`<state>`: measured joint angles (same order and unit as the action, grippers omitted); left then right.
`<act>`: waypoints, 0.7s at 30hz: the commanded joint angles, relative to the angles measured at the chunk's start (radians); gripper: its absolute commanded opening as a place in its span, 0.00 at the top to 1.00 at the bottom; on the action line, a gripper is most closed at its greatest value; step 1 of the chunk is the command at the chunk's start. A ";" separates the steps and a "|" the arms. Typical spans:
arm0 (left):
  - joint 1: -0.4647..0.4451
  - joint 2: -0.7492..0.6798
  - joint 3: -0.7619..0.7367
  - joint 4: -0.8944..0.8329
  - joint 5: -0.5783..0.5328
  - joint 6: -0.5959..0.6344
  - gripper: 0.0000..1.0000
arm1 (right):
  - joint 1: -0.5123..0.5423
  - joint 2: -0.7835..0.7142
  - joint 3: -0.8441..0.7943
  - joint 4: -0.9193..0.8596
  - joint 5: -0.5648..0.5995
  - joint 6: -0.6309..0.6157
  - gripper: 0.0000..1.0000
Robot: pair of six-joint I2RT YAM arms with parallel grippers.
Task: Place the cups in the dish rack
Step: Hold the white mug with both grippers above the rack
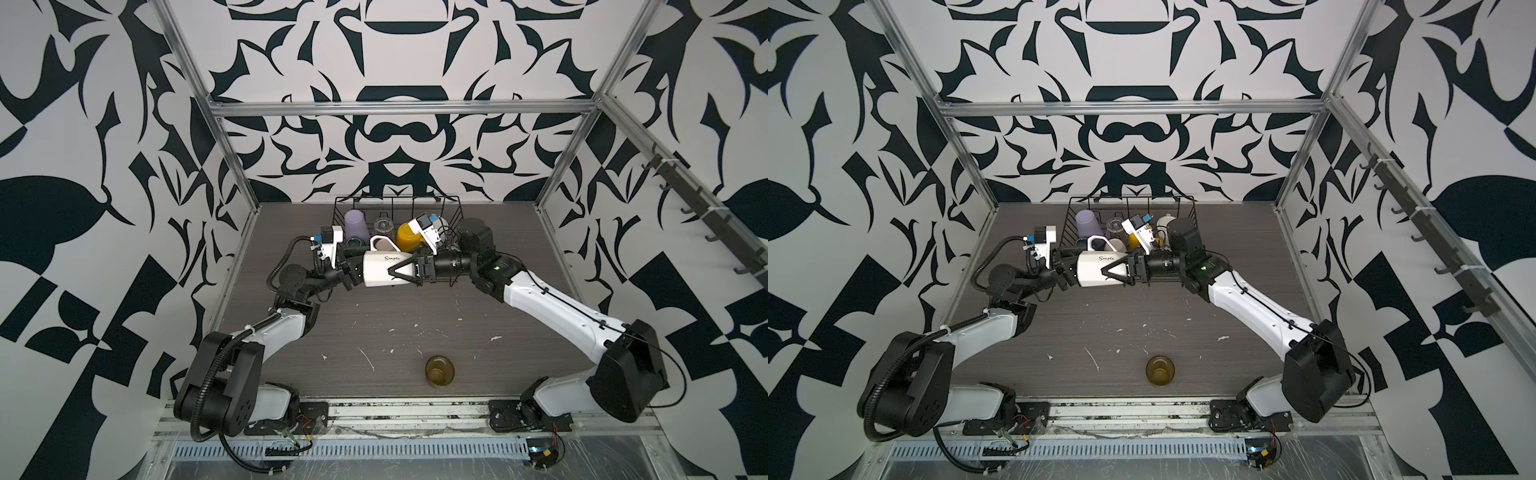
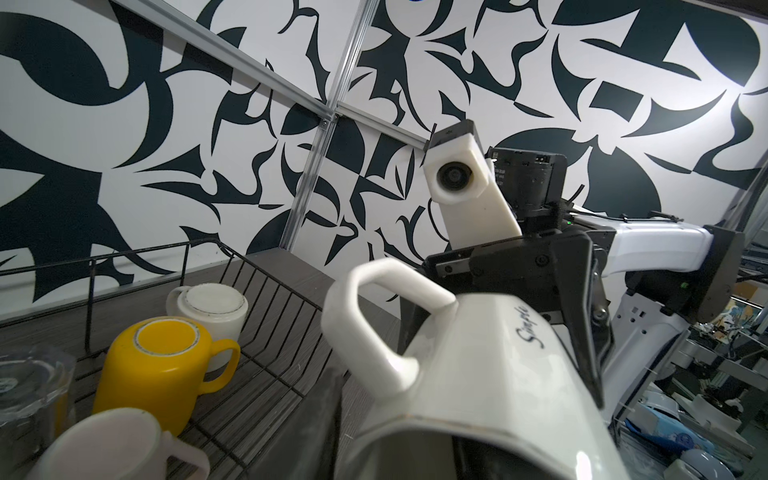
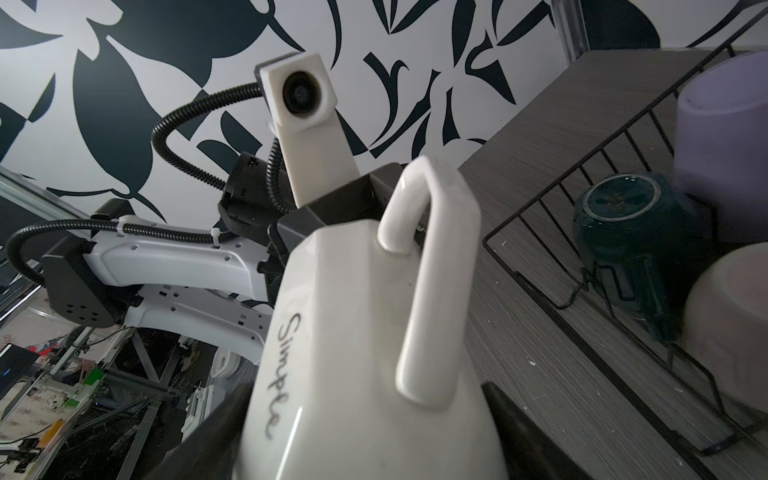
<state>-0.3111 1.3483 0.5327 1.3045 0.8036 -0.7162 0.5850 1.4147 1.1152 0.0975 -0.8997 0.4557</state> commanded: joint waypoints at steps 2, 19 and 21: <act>0.003 -0.044 0.012 0.066 -0.006 0.005 0.52 | -0.006 -0.043 0.054 0.056 0.054 0.019 1.00; 0.007 -0.054 0.017 0.052 0.005 0.009 0.44 | -0.006 -0.049 0.065 0.046 0.080 0.018 1.00; 0.006 -0.049 0.027 0.050 0.021 -0.006 0.46 | -0.006 -0.045 0.063 0.048 0.084 0.020 1.00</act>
<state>-0.3019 1.3228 0.5327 1.2964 0.7860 -0.7078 0.5842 1.3968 1.1271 0.0822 -0.8516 0.4686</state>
